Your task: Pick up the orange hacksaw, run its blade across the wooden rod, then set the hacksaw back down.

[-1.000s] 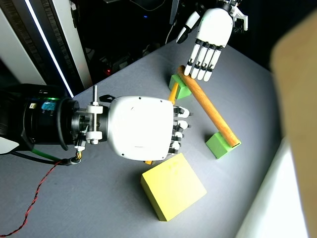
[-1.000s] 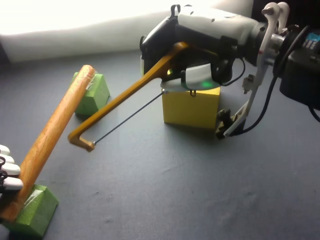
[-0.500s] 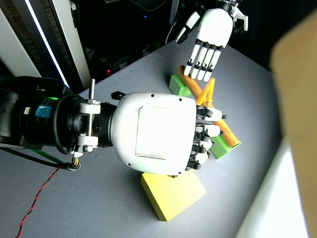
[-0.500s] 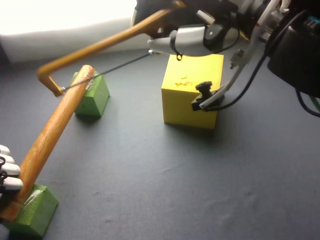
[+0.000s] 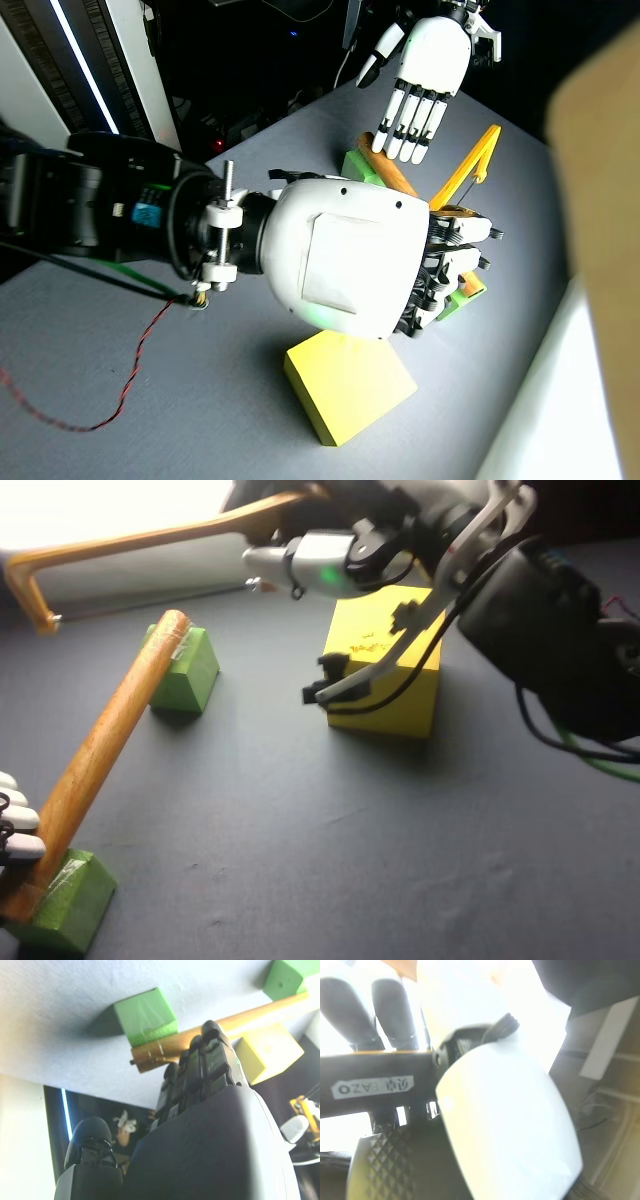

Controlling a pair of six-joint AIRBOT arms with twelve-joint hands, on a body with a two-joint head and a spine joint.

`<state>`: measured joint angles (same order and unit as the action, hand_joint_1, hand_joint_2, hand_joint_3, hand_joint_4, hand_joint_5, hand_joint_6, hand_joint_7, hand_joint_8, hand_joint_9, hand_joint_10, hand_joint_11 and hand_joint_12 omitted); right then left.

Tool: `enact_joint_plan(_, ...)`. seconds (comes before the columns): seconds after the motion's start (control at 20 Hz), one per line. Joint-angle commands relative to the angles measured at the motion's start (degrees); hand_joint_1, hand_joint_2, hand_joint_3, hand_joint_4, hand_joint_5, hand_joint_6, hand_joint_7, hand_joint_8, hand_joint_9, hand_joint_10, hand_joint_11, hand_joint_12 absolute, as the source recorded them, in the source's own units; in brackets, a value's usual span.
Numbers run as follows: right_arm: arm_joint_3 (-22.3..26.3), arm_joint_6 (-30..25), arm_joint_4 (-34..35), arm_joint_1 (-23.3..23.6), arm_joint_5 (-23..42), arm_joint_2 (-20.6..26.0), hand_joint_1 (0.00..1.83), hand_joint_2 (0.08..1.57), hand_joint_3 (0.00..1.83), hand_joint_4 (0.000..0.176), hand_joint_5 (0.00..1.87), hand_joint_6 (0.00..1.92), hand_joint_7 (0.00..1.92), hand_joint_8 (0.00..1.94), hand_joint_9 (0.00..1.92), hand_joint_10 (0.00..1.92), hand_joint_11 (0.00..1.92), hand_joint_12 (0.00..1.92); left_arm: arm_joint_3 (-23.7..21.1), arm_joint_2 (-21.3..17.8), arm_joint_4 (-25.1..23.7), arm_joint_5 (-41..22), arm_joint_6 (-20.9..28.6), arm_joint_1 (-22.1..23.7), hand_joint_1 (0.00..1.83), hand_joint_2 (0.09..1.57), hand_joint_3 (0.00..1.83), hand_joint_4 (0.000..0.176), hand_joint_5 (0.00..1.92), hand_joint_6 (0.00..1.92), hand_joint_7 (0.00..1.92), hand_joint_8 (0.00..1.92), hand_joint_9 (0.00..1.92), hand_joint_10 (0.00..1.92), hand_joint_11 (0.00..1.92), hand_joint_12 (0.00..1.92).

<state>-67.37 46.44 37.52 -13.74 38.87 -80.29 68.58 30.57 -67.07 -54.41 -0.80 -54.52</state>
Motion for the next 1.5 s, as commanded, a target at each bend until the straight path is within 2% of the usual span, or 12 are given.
enact_joint_plan(0.0,0.3,-0.7,-1.4,0.1,6.2,-0.2,1.38,1.12,0.0,0.0,0.86,0.93,0.93,1.06,1.02,1.2,1.03,1.21,0.5,0.1,2.6,-2.0,-0.1,0.1,0.03,1.24,0.0,0.0,0.0,0.0,0.0,0.0,0.0,0.0,0.01,0.05)
enact_joint_plan(0.05,0.5,-0.6,-0.7,-0.3,6.5,-0.7,1.39,1.11,0.0,0.0,0.88,0.91,0.95,1.01,1.03,1.18,1.04,1.19,0.5,0.1,2.6,-2.0,-0.1,0.1,0.02,1.25,0.0,0.0,0.0,0.0,0.0,0.0,0.0,0.0,0.0,0.05)
enact_joint_plan(0.3,2.1,3.0,4.5,-2.5,12.2,-2.4,1.38,1.12,0.0,0.0,0.86,0.95,0.93,1.04,1.02,1.21,1.03,1.21,0.5,0.1,2.6,-2.0,-0.1,0.1,0.01,1.25,0.0,0.0,0.0,0.0,0.0,0.0,0.0,0.0,0.0,0.04)
enact_joint_plan(0.5,2.6,4.8,5.0,-3.0,11.2,-2.8,1.38,1.12,0.0,0.0,0.86,0.93,0.94,1.04,1.02,1.2,1.03,1.22,0.5,0.1,2.6,-2.0,-0.1,0.1,0.01,1.24,0.0,0.0,0.0,0.0,0.0,0.0,0.02,0.0,0.0,0.13)
enact_joint_plan(0.65,3.6,5.9,7.5,-3.5,13.0,-3.5,1.39,1.1,0.0,0.0,0.89,0.89,0.96,1.01,1.05,1.16,1.05,1.19,0.5,0.1,2.6,-2.0,-0.1,0.1,0.03,1.24,0.0,0.0,0.0,0.0,0.0,0.0,0.0,0.0,0.0,0.1)
enact_joint_plan(0.7,3.9,6.1,8.0,-3.8,13.5,-3.7,1.39,1.11,0.0,0.0,0.88,0.91,0.94,1.03,1.04,1.17,1.05,1.18,0.6,0.1,2.6,-2.0,-0.1,0.1,0.04,1.24,0.0,0.0,0.01,0.0,0.0,0.0,0.02,0.0,0.0,0.14)
enact_joint_plan(0.8,4.4,6.2,8.5,-4.6,14.1,-4.2,1.38,1.12,0.0,0.0,0.86,0.94,0.92,1.07,1.01,1.21,1.04,1.2,0.6,0.1,2.6,-2.0,-0.1,0.1,0.01,1.25,0.0,0.0,0.0,0.0,0.0,0.0,0.0,0.0,0.0,0.07)
enact_joint_plan(1.0,5.0,6.3,8.7,-6.4,15.3,-4.9,1.38,1.11,0.0,0.0,0.87,0.94,0.95,1.01,1.02,1.19,1.02,1.22,0.6,0.1,2.6,-2.0,-0.1,0.1,0.03,1.24,0.0,0.0,0.0,0.0,0.0,0.0,0.01,0.0,0.0,0.11)
enact_joint_plan(1.2,5.2,6.4,9.1,-8.0,16.7,-5.0,1.38,1.12,0.0,0.0,0.86,0.94,0.92,1.07,1.0,1.23,1.0,1.24,0.5,0.1,2.6,-2.0,-0.1,0.1,0.04,1.24,0.0,0.0,0.01,0.0,0.0,0.0,0.01,0.0,0.0,0.15)
enact_joint_plan(1.35,5.5,6.5,9.1,-8.4,16.7,-5.0,1.38,1.11,0.0,0.0,0.87,0.93,0.94,1.02,1.02,1.2,1.02,1.21,0.5,0.1,2.6,-1.8,-0.1,0.1,0.04,1.24,0.0,0.0,0.0,0.0,0.0,0.0,0.01,0.0,0.0,0.14)
enact_joint_plan(1.4,5.6,6.7,9.1,-8.4,16.7,-5.0,1.38,1.12,0.0,0.0,0.87,0.93,0.92,1.07,1.01,1.22,1.0,1.22,0.5,0.1,2.6,-1.8,-0.1,0.1,0.01,1.23,0.0,0.0,0.02,0.0,0.0,0.0,0.02,0.0,0.0,0.18)
enact_joint_plan(1.45,5.8,6.8,9.2,-8.5,16.5,-5.0,1.38,1.12,0.0,0.0,0.87,0.93,0.93,1.06,1.01,1.22,1.0,1.24,0.5,0.1,2.6,-1.8,-0.1,0.1,0.01,1.24,0.0,0.0,0.0,0.0,0.0,0.0,0.0,0.0,0.0,0.09)
